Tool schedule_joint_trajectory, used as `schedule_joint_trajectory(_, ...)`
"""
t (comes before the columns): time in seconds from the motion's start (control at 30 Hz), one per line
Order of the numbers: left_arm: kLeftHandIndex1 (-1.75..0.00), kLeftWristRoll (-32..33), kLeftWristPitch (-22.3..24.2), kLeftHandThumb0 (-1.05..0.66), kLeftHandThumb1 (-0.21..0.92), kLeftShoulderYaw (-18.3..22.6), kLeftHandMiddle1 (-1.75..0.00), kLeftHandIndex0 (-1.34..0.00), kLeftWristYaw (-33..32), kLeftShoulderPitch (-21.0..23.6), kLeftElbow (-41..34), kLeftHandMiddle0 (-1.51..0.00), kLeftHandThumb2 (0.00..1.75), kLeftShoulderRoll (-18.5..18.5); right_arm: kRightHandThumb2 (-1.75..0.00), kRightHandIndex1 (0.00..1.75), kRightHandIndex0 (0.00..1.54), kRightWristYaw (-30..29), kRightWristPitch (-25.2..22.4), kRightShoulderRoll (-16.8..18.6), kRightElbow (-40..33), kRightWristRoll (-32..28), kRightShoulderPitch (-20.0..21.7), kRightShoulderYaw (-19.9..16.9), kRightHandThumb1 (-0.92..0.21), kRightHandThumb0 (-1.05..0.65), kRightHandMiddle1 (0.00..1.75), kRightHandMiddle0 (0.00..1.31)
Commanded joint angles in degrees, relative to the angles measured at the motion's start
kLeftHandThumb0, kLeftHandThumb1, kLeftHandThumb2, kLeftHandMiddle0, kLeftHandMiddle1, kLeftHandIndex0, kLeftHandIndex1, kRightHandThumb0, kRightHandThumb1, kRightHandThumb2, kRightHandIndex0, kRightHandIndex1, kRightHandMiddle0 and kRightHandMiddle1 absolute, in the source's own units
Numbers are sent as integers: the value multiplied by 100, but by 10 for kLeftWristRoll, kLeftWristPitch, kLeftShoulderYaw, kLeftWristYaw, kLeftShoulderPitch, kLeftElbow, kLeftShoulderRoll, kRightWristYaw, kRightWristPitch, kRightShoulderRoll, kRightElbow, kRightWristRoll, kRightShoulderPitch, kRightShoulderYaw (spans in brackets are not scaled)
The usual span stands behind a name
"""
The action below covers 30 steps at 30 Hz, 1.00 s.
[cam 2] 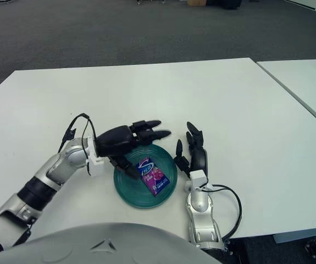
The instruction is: Put the gum into the plate.
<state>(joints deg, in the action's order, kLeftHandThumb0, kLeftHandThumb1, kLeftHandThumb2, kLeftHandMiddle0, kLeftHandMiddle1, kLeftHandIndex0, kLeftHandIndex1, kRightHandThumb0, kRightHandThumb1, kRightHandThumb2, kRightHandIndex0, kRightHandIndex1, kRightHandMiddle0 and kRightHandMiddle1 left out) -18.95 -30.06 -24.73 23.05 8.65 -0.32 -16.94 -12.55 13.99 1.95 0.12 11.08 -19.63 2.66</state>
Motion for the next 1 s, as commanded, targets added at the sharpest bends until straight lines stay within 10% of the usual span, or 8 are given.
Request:
schedule_joint_trajectory(0.0,0,48,41,-105,92,33,0,0,-42,-50,18,0,46,34,-88,1,28,4,-37,6,32,-8,-33,-2,-92,-76,58,0)
schedule_joint_trajectory(0.33,-2,288,108,-105,92,148,-1,-3,-114,-178,-24,-3,80,148,-87,3,33,9,-69,31,-19,-29,-55,7,-92,-73,65,0)
schedule_joint_trajectory(0.53,-65,294,205,-105,92,195,-8,-1,-213,-235,-80,-26,89,200,-88,3,34,14,-83,40,-48,-33,-69,12,-92,-71,64,0)
schedule_joint_trajectory(0.7,-107,294,231,-96,92,213,-61,-15,-219,-251,-69,-33,84,198,-89,2,33,20,-93,41,-67,-38,-79,16,-92,-70,63,0)
schedule_joint_trajectory(0.97,-121,303,259,-85,92,243,-104,-35,-214,-260,-48,-35,81,192,-91,2,33,29,-111,47,-91,-55,-88,16,-92,-67,60,0)
